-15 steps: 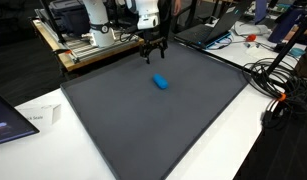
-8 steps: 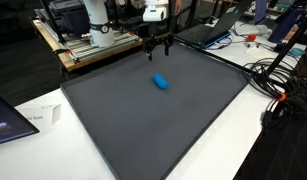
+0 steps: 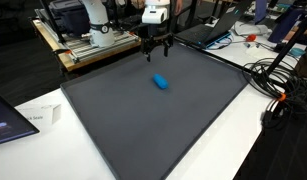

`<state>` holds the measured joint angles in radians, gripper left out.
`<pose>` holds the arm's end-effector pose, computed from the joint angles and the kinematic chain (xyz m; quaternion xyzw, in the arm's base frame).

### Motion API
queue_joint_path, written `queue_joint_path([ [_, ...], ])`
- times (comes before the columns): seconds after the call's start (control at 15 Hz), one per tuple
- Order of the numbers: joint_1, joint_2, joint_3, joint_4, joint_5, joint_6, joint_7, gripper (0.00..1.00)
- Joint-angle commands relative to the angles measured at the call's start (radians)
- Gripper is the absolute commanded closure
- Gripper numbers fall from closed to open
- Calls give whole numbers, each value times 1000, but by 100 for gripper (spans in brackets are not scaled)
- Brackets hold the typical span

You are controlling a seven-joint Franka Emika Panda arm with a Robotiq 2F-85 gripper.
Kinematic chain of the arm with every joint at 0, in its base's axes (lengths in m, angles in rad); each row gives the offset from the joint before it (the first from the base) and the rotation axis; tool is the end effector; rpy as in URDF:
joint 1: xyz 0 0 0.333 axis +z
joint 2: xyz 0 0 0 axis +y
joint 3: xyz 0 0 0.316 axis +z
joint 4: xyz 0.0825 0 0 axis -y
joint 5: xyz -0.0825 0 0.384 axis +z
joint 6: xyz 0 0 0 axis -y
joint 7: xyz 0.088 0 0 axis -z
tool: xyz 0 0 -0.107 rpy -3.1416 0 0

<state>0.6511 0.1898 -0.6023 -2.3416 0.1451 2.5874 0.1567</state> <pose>0.5238 0.0212 0.2761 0.9931 -0.1069 0.0485 0.0074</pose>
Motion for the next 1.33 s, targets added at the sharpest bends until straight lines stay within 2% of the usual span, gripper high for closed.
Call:
queue_joint_path([
  [0.0, -272, 6, 251, 35, 3, -39, -50, 0],
  [0.07, -350, 14, 323, 44, 10, -42, -67, 0],
  [0.2, -445, 40, 409, 64, 8, -44, -89, 0],
  [0.4, -522, 87, 487, 98, -19, -48, -70, 0],
  [0.53, -546, 119, 518, 121, -28, -55, -54, 0],
  [0.8, -549, 185, 526, 162, -81, -50, -11, 0],
  [1.27, -557, 272, 530, 229, -105, -51, -19, 0],
])
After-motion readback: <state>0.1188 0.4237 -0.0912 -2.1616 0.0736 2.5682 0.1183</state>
